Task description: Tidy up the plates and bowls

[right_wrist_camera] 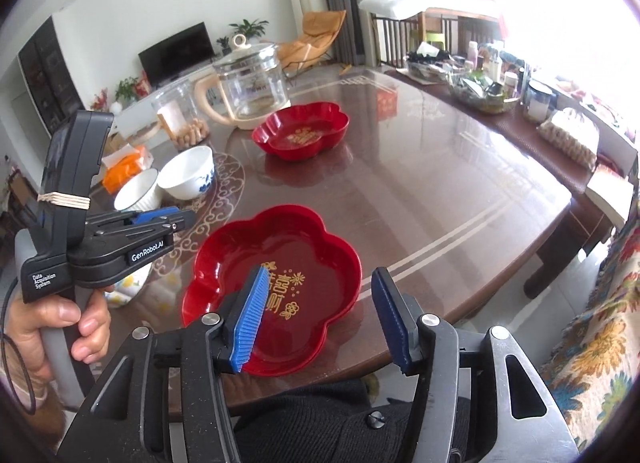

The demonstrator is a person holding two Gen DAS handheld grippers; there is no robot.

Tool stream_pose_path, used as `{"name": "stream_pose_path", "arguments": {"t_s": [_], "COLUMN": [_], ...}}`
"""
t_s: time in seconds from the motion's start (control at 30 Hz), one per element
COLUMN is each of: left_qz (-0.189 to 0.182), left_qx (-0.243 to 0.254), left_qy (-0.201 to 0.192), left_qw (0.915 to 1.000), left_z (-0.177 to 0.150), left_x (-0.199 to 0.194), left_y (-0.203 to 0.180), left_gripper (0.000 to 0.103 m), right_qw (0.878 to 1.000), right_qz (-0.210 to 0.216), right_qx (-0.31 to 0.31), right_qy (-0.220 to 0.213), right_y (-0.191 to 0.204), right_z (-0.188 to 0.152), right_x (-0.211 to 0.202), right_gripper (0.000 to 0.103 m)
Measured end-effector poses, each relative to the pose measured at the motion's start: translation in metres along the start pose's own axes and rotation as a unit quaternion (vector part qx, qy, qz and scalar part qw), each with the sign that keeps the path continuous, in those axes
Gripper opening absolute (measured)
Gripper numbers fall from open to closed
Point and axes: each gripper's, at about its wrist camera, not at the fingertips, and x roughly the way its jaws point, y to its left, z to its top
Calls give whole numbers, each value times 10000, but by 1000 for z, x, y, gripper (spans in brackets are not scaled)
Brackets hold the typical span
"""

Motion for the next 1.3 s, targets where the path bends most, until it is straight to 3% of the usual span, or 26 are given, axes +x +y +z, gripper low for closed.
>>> {"name": "stream_pose_path", "arguments": {"t_s": [0.3,0.4,0.43,0.47,0.53,0.83,0.97,1.13,1.23,1.3], "left_qz": [-484,-792,-890,-949,-850,-310,-365,-161,97,233], "left_qx": [-175,-371,-473,-637,-1078,-1154,-1148,-1019,-842,-716], "left_qy": [-404,-398,-402,-446,-771,-1183,-987,-893,-833,-765], "left_qw": [9979,9954,9941,9924,9875,9858,9878,9906,9929,9942], "left_z": [11,13,13,13,9,2,-20,-40,-42,-43], "left_x": [-51,-60,-63,-66,-77,-89,-76,-75,-76,-74], "left_y": [-7,-6,-4,-2,7,22,28,26,26,28], "left_gripper": [18,27,46,75,97,98,98,98,98,98], "right_qw": [9997,9996,9996,9995,9994,9990,9990,9984,9950,9905], "right_qz": [-8,-26,-28,-34,-52,-75,-128,-539,-971,-1338], "right_qx": [-66,41,81,113,164,277,274,19,-112,-175], "right_qy": [-235,-272,-285,-293,-305,-341,-336,-189,-192,-259], "right_y": [5,-2,-4,-6,-10,-20,-25,-31,-36,-36], "right_z": [-10,-14,-14,-15,-17,-24,-26,-23,-17,-11], "right_x": [-23,-28,-30,-31,-33,-39,-40,-35,-39,-45], "right_gripper": [60,60,60,60,60,60,65,67,68,74]}}
